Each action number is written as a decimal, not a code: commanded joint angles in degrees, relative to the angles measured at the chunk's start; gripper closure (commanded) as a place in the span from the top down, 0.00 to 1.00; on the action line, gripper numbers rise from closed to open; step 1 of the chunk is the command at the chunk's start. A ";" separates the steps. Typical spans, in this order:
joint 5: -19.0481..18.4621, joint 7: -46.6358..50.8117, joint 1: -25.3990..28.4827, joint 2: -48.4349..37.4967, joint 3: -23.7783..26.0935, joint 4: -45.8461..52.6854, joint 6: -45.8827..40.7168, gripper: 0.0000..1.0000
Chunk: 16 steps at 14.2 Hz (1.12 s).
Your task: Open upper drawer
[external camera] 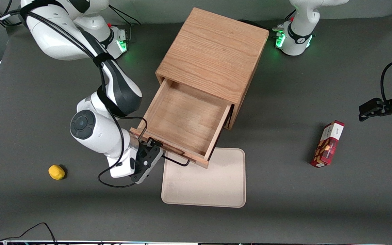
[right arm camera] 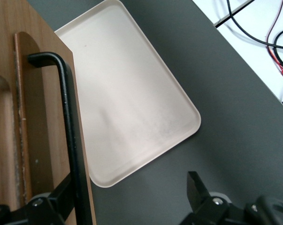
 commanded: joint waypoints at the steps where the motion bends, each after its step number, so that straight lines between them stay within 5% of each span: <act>1: -0.91 0.32 0.60 1.13 -0.73 3.14 1.23 1.00; 10: 0.85 22.65 0.35 -11.61 0.76 -0.11 -4.12 1.00; 13: 5.14 22.74 -3.42 -13.28 1.82 -0.29 -5.26 1.00; 16: 9.46 21.96 -11.23 -18.63 1.47 -0.37 -16.04 1.00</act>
